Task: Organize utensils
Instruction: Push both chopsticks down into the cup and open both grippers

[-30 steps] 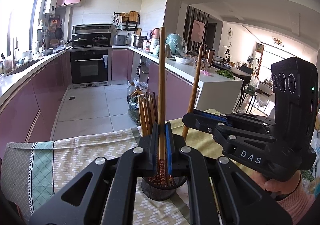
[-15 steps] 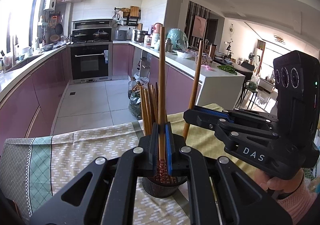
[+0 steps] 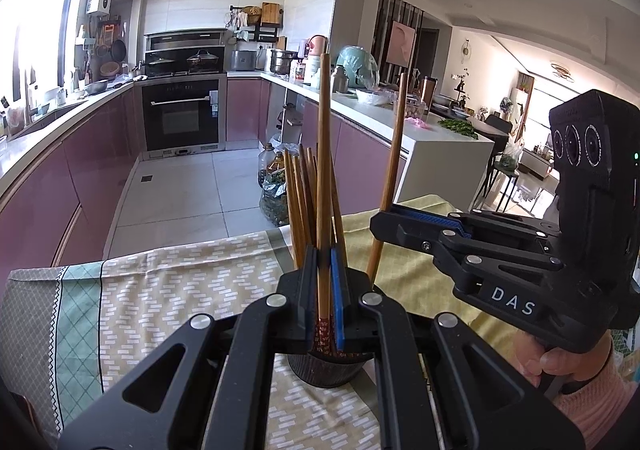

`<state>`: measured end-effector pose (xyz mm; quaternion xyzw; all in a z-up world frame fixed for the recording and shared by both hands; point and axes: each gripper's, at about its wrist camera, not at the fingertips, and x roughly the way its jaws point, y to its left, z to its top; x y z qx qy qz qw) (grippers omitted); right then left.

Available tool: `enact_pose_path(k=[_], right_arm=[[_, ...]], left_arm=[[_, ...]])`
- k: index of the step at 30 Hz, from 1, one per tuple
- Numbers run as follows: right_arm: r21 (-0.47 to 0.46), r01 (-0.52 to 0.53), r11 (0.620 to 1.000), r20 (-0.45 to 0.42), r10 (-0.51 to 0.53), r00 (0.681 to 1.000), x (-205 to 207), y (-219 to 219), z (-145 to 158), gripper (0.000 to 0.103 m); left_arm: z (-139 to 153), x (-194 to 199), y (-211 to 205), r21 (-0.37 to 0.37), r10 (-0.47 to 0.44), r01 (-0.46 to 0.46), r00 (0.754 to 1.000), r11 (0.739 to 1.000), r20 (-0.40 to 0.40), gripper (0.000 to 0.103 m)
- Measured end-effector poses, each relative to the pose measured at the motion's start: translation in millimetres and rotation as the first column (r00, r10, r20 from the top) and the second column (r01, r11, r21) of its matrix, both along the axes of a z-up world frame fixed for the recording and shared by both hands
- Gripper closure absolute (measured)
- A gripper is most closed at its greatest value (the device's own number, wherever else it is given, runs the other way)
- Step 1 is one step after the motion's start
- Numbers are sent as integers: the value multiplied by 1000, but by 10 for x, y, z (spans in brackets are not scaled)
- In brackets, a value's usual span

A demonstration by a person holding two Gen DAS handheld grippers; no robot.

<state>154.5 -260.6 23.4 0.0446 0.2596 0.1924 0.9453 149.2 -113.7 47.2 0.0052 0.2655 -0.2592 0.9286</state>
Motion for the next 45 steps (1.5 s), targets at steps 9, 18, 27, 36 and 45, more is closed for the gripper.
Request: enact_pose_path(k=[9, 18, 27, 36, 45], right_arm=[[1, 1, 1000, -18, -1, 1000, 17, -12, -60, 97], [-2, 7, 1000, -43, -7, 999, 62, -27, -142, 97], [-14, 5, 1000, -77, -6, 997, 126, -13, -248, 97], [-4, 12, 1000, -95, -12, 995, 196, -16, -297, 97], [24, 18, 1000, -130, -15, 991, 255, -61, -379, 97]], left_arm=[[-111, 39, 32, 8, -6, 6, 1000, 1000, -20, 96], [-222, 76, 29, 27, -9, 10, 999, 1000, -43, 96], [-345, 135, 11, 46, -8, 11, 998, 999, -61, 96], [-386, 215, -44, 53, -5, 9, 997, 999, -73, 96], [-475, 348, -72, 53, -6, 12, 993, 999, -116, 95]])
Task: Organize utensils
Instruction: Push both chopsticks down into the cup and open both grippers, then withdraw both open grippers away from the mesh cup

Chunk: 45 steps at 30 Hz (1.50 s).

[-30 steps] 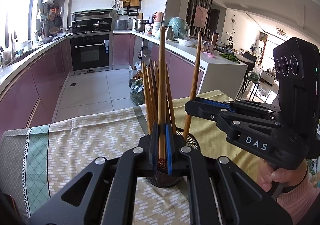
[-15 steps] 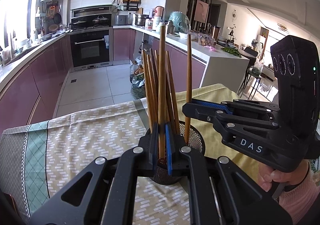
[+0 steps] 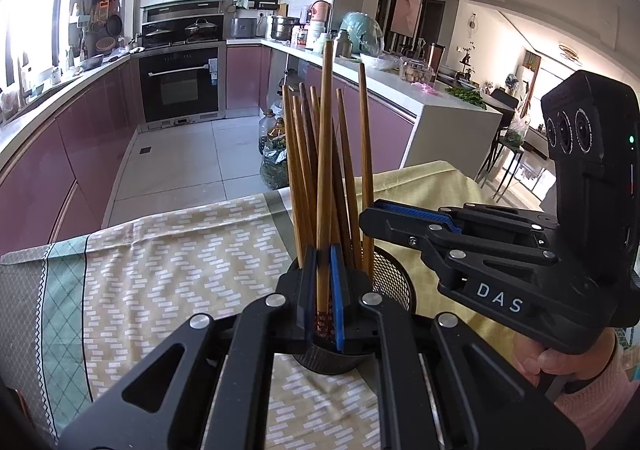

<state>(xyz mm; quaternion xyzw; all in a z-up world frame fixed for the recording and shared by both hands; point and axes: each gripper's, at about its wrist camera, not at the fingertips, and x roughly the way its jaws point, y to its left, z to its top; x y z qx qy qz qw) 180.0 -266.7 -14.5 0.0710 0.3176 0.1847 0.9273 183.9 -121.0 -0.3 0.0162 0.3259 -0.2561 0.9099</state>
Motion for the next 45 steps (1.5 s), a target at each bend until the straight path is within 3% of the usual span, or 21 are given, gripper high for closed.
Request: enact_pose_path(k=[7, 10, 14, 18, 20, 24, 25, 29, 33, 45], right_arm=[[7, 0, 1000, -9, 0, 1000, -18, -21, -28, 95], [4, -8, 1000, -9, 8, 1000, -70, -18, -43, 90], [2, -17, 1000, 3, 17, 1000, -172, -6, -45, 78], [0, -26, 1000, 36, 26, 999, -377, 17, -53, 59], [5, -27, 1000, 53, 27, 998, -485, 32, -61, 49], [-1, -19, 1000, 88, 19, 996, -678, 56, -59, 35], [2, -16, 1000, 98, 16, 995, -714, 60, -57, 29], [-9, 2, 1000, 141, 0, 990, -861, 104, -54, 17], [-17, 13, 1000, 167, -10, 986, -946, 162, -92, 7], [-28, 67, 997, 253, -57, 966, -1226, 297, -84, 7]], left_arm=[[-126, 23, 42, -4, 8, -8, 1000, 1000, -24, 95], [-160, 7, 114, -16, 24, -25, 999, 1000, -28, 90], [-168, -81, 214, -23, 57, -57, 998, 998, -10, 69], [-210, -247, 328, -6, 88, -88, 996, 996, 20, 58], [-225, -331, 376, 8, 115, -116, 992, 993, 43, 48], [-240, -484, 517, 18, 167, -169, 982, 985, 83, 33], [-241, -522, 550, 18, 181, -183, 979, 983, 93, 23], [-214, -694, 678, 21, 238, -244, 959, 970, 151, 6], [-166, -830, 779, 16, 274, -282, 944, 959, 185, 6], [-48, -1257, 1033, -36, 347, -353, 891, 935, 292, 6]])
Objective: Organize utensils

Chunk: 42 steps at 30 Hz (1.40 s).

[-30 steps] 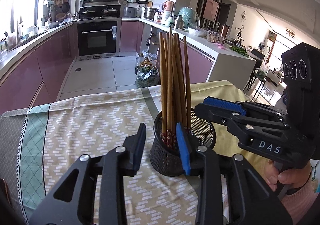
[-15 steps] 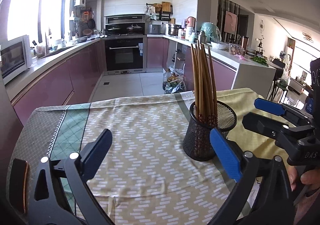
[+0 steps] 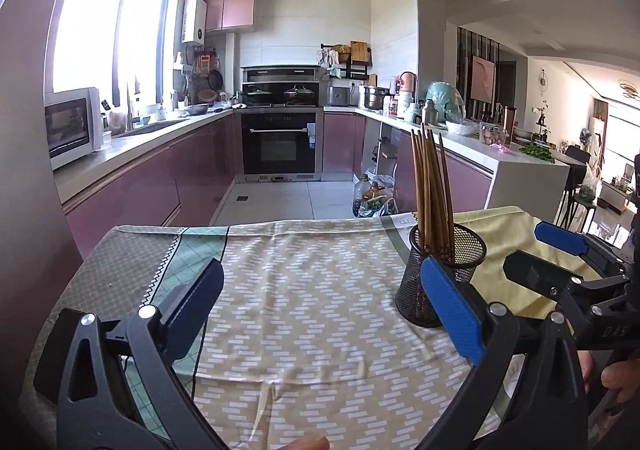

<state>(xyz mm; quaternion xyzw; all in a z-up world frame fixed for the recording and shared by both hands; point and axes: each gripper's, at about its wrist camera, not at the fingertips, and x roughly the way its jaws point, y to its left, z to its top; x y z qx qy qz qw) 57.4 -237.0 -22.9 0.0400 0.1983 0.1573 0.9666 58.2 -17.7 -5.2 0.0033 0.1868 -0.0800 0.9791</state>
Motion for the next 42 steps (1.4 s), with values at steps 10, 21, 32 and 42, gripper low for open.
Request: enact_pose_path(k=[10, 21, 32, 42], right_arm=[[-11, 1, 1000, 19, -1, 1000, -99, 51, -8, 7], [-19, 5, 1000, 49, -4, 999, -137, 104, 1, 7], [-19, 13, 1000, 73, -11, 997, -204, 102, 0, 7], [-17, 22, 1000, 89, -20, 996, -241, 75, 5, 7]], left_arm=[[77, -229, 98, -5, 38, -38, 997, 999, 71, 6], [136, -359, 103, 10, 63, -65, 990, 998, 128, 6], [135, -407, 105, 12, 72, -74, 988, 997, 139, 6], [135, -405, 105, 9, 70, -72, 988, 997, 136, 6]])
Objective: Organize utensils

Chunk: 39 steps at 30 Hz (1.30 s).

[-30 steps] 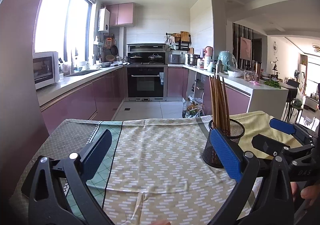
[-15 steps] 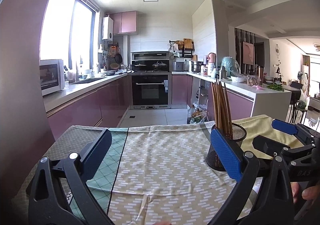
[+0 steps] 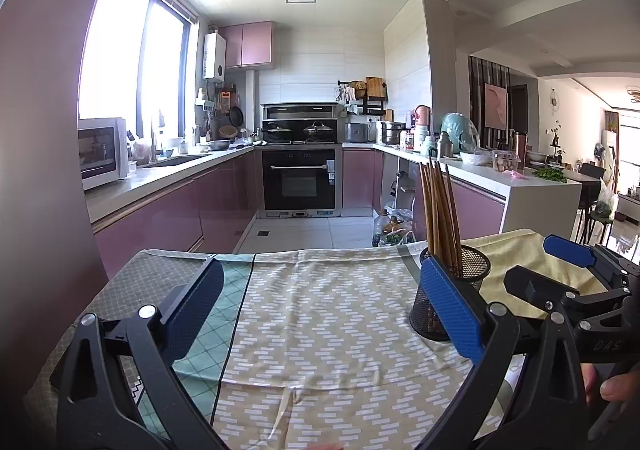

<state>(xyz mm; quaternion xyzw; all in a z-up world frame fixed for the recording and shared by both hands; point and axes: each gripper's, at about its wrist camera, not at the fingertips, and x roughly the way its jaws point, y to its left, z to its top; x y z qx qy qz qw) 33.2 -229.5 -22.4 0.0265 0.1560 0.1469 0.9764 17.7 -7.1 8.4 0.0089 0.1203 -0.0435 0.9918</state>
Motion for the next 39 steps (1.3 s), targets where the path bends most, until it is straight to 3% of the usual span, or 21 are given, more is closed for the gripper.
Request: enact_pose_path(k=[39], right_arm=[[6, -2, 1000, 5, 2, 1000, 19, 12, 5, 7]], left_arm=[[11, -15, -27, 2, 11, -11, 1000, 1000, 17, 6]])
